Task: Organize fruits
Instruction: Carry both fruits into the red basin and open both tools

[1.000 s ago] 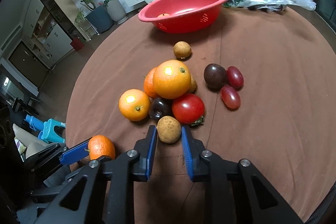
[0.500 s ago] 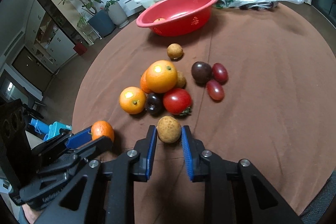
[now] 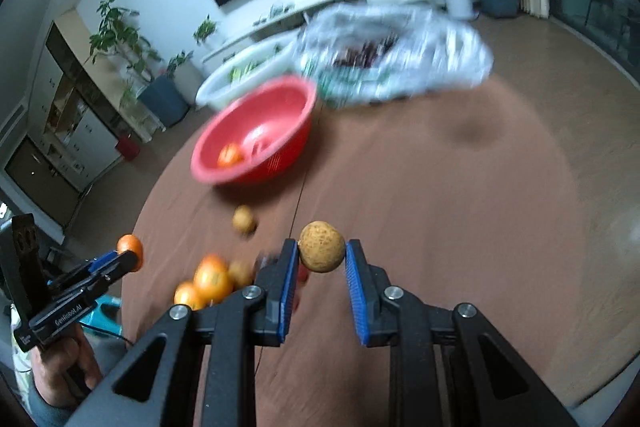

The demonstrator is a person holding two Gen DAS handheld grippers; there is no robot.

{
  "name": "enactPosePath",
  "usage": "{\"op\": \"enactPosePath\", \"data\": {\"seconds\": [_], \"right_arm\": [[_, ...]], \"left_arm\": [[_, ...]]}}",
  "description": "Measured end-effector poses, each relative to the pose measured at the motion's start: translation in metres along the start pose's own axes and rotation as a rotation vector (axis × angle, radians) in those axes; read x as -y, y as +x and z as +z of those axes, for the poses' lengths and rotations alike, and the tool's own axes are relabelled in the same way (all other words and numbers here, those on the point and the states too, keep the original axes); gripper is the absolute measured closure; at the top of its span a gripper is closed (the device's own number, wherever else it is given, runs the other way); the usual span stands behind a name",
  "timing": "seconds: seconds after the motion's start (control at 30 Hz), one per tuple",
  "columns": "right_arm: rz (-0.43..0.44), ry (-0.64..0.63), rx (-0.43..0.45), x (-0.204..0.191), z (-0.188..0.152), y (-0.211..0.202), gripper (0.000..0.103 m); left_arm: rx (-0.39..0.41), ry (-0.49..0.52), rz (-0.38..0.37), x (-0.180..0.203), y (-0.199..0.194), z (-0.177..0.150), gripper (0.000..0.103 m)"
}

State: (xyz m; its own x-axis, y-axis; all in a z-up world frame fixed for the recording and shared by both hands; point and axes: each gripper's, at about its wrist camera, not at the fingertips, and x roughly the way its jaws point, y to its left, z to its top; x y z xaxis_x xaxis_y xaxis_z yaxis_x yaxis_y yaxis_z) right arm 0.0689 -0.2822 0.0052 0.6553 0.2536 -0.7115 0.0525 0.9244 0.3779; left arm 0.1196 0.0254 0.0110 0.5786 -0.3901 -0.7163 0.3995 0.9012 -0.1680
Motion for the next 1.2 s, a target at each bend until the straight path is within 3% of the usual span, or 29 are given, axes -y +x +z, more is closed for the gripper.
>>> {"op": "enactPosePath", "data": {"seconds": [0.23,0.47,0.63,0.8,1.2], "right_arm": [[0.010,-0.114,0.068,-0.022,0.072,0.010,0.076],[0.064,-0.229,-0.015,-0.069,0.125,0.073,0.076],[0.010,-0.307,-0.106,-0.083,0.127,0.126,0.076],[-0.044,-0.393,-0.159,-0.086,0.116,0.157,0.076],[-0.092,-0.449,-0.201,-0.082,0.106,0.180,0.076]], "left_arm": [[0.008,0.102,0.019,0.004,0.036,0.088,0.068],[-0.098,0.144,-0.006,0.001,0.120,0.149,0.068],[-0.183,0.142,-0.005,-0.008,0.175,0.151,0.068],[-0.200,0.150,-0.013,-0.007,0.200,0.149,0.068],[-0.219,0.178,0.009,-0.006,0.221,0.138,0.067]]}}
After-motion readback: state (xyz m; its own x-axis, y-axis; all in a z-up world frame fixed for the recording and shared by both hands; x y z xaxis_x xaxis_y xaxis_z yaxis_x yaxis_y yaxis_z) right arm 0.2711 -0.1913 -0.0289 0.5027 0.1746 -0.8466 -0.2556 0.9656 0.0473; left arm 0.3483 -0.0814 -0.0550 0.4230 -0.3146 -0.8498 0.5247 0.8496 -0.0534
